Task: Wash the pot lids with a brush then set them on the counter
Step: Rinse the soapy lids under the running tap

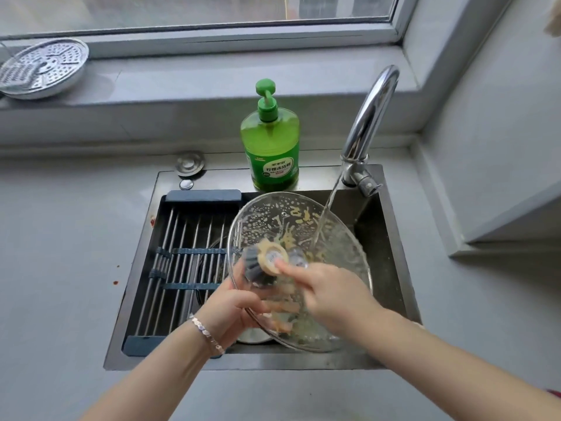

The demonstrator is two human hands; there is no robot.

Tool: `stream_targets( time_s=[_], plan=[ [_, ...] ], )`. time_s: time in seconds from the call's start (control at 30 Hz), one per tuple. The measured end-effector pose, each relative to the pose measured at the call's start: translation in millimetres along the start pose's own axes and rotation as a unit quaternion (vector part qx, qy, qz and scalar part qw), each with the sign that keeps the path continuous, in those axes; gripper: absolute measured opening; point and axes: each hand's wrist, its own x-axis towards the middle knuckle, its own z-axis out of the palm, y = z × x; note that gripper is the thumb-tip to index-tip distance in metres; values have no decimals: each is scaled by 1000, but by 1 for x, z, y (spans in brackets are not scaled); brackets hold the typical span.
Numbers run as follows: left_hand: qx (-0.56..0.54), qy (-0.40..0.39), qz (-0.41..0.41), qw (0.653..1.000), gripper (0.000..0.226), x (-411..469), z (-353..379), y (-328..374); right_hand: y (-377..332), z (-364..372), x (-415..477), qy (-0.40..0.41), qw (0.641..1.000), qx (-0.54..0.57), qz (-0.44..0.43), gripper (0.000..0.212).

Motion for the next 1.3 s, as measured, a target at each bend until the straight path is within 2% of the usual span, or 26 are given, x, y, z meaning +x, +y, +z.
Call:
stream_targets(
  time_s=[0.1, 0.2, 0.3, 0.4, 0.47, 0.57, 0.63, 0.7, 0.83, 0.9, 1.0, 1.07, 1.13, 1.17, 1.2, 1.27, 1.3],
  plan=[
    [-2, -34, -23, 999, 94, -1, 9, -1, -3, -10, 40, 45, 999, -5, 10, 48],
    [-24, -35, -21, 999, 97, -4, 9, 2, 27, -16, 63, 85, 992, -8, 91, 52],
    [-26, -11, -4, 1000, 98, -8, 3, 6, 65, -17, 58, 89, 980, -3, 178, 53],
    [-6, 4, -7, 1000, 99, -7, 1, 5, 76, -15, 48, 92, 972, -7, 218, 49],
    [8, -2, -14, 1000, 98, -3, 5, 3, 62, -12, 53, 99, 977, 17, 190, 50],
    [9, -12, -9, 1000, 94, 5, 12, 2, 18, -10, 53, 105, 990, 55, 77, 50],
    [-1, -8, 20, 1000, 82, 6, 12, 5, -4, 0, 34, 85, 994, 71, -14, 50],
    [-4, 29, 60, 998, 72, 5, 6, 11, -7, 13, 5, 62, 991, 96, -64, 51],
    [-3, 53, 95, 994, 102, 0, -7, 21, 28, 24, -31, 36, 993, 108, -29, 51],
    [-7, 54, 95, 994, 106, -4, -10, 25, 51, 19, -32, 36, 997, 62, 6, 43],
    [9, 51, 83, 995, 106, -10, -11, 27, 91, 11, -24, 54, 991, 37, 113, 48],
    [4, 57, 64, 996, 103, -13, -12, 26, 107, 12, -19, 133, 959, 155, 195, 47],
    [-27, 55, 42, 997, 101, -13, -13, 22, 111, 17, -11, 168, 901, 287, 279, 54],
    [-44, 52, 30, 997, 100, -12, -12, 19, 109, 20, -7, 157, 858, 372, 316, 59],
    [-58, 49, 16, 997, 102, -11, -13, 16, 110, 24, -4, 139, 798, 477, 343, 60],
    [-86, 32, -11, 996, 110, -7, -12, 7, 109, 29, -1, 65, 660, 657, 358, 46],
    [-97, 19, -27, 995, 113, -5, -14, 1, 105, 28, -2, 24, 614, 708, 348, 38]
  ],
)
